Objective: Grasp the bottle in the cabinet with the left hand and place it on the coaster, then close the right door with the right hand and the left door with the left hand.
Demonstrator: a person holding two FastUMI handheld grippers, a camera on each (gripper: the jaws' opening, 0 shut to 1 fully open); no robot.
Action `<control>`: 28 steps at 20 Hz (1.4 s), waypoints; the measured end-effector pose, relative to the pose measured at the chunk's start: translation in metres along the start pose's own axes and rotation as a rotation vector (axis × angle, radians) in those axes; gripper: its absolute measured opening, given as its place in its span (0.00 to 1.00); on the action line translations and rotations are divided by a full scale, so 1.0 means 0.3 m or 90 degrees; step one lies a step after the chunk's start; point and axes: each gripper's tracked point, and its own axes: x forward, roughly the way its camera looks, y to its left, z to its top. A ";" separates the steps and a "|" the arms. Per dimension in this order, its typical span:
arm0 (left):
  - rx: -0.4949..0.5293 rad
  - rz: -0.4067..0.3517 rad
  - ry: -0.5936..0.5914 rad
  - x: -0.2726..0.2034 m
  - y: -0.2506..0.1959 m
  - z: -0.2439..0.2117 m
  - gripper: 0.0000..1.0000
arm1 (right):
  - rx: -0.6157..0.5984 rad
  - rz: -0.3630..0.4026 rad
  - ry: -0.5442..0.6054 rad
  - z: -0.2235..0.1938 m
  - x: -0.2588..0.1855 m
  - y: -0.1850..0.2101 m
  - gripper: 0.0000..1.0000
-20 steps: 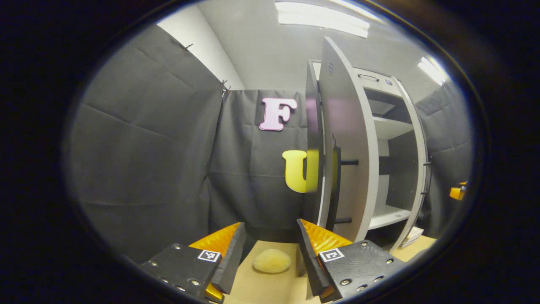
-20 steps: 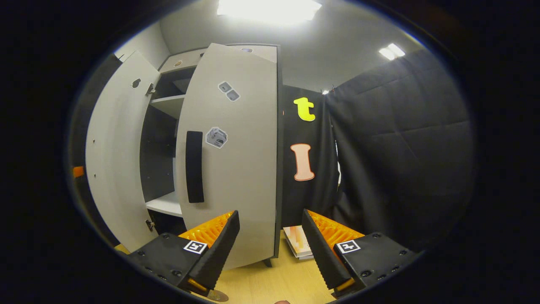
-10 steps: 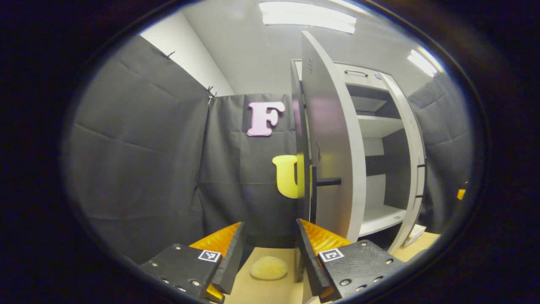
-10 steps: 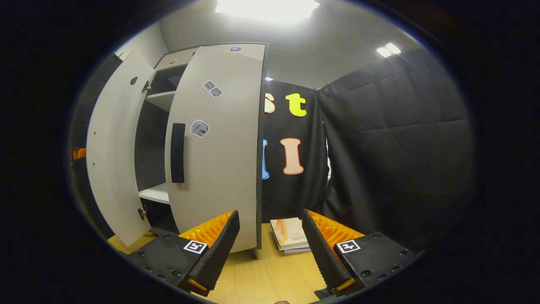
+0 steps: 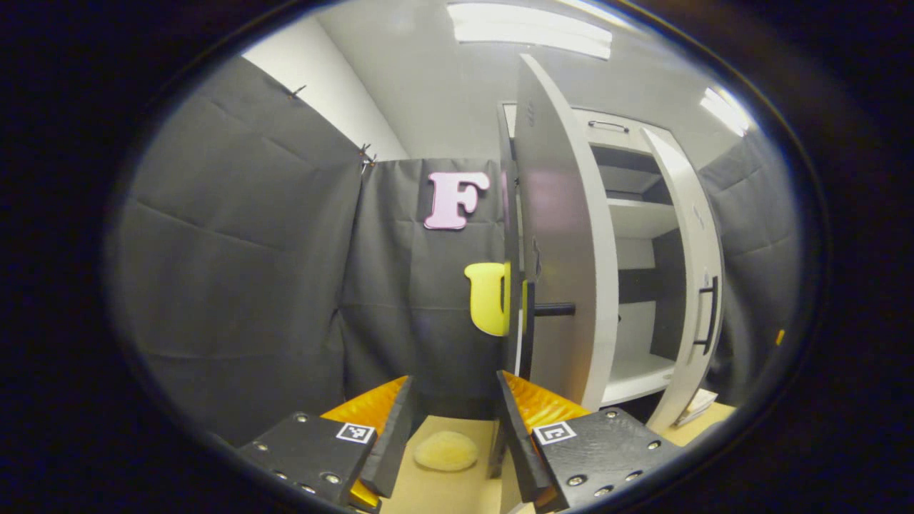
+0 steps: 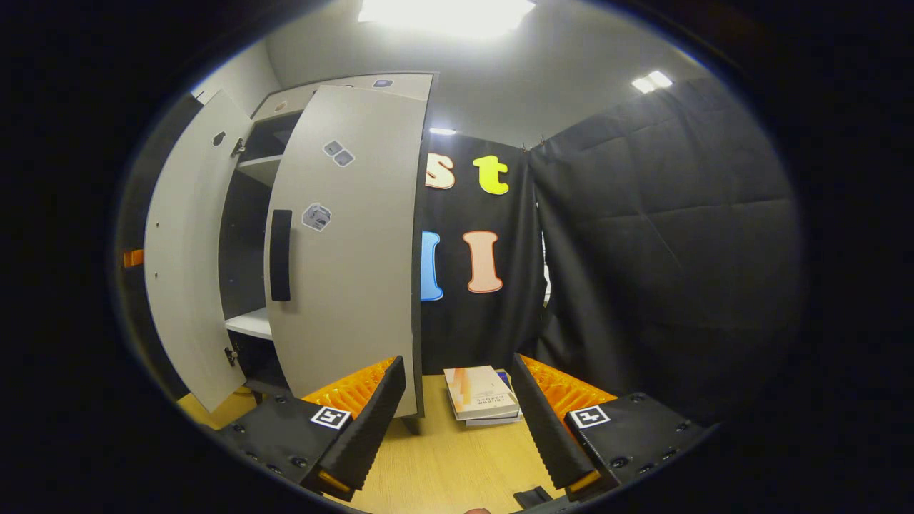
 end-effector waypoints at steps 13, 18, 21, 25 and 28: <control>0.006 -0.032 -0.004 -0.030 -0.219 0.015 0.63 | -0.032 0.020 -0.005 0.003 0.012 -0.062 0.95; -0.003 -0.065 0.000 -0.018 -0.356 0.011 0.68 | -0.030 0.013 -0.005 0.003 0.012 -0.124 0.95; -0.008 -0.083 -0.003 0.013 -0.430 0.003 0.65 | -0.027 0.004 -0.005 0.002 0.006 -0.162 0.95; -0.018 -0.111 0.000 0.080 -0.560 -0.017 0.63 | -0.029 -0.010 0.001 -0.008 -0.006 -0.213 0.95; -0.005 -0.120 0.000 0.114 -0.649 -0.035 0.64 | -0.030 -0.021 0.002 -0.015 -0.023 -0.243 0.95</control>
